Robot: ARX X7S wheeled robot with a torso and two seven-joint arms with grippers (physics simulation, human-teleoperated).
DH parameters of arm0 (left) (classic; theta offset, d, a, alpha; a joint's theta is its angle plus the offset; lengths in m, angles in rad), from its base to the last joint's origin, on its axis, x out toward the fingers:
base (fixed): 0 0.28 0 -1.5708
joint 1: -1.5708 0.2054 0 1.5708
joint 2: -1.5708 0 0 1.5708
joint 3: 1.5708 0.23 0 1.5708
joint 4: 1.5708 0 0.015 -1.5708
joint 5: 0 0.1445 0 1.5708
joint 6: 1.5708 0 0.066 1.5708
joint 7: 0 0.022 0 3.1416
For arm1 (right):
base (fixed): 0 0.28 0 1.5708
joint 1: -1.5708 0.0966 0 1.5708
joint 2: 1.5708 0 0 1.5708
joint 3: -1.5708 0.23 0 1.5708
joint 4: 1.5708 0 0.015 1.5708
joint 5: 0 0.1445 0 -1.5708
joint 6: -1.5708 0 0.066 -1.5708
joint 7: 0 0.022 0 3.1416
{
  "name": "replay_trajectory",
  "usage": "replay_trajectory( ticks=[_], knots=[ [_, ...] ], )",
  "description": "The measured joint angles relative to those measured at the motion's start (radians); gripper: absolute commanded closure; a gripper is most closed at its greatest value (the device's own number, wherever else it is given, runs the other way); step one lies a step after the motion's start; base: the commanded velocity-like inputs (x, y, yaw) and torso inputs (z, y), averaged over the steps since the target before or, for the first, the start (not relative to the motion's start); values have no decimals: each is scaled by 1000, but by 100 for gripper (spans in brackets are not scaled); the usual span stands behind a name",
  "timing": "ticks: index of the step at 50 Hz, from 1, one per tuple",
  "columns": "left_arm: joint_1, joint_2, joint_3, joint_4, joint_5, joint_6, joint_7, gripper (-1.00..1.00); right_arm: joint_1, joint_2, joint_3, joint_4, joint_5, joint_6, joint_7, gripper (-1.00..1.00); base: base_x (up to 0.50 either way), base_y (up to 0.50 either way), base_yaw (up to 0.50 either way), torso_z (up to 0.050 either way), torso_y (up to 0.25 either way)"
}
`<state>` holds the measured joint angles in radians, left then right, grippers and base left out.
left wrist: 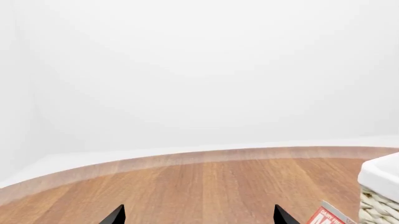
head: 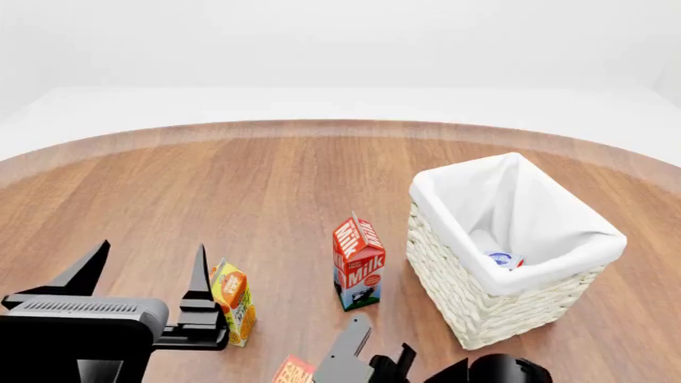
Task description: Pick up the cream cheese box and the butter, and put them in the basket.
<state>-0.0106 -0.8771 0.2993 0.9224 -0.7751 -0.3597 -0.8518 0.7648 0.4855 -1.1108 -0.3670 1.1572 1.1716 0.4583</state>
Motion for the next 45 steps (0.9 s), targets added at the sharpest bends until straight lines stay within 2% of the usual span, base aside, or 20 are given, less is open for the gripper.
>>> replay_trajectory(
  ticks=[21,45],
  knots=[
    [1,-5,0,2,-2,5,-4,-100,78,59,184,-143,305,53,246,100,0,0,0,0,1],
    [-5,-7,5,0,-4,4,-8,-100,215,136,320,-150,585,18,447,100,0,0,0,0,1]
  ],
)
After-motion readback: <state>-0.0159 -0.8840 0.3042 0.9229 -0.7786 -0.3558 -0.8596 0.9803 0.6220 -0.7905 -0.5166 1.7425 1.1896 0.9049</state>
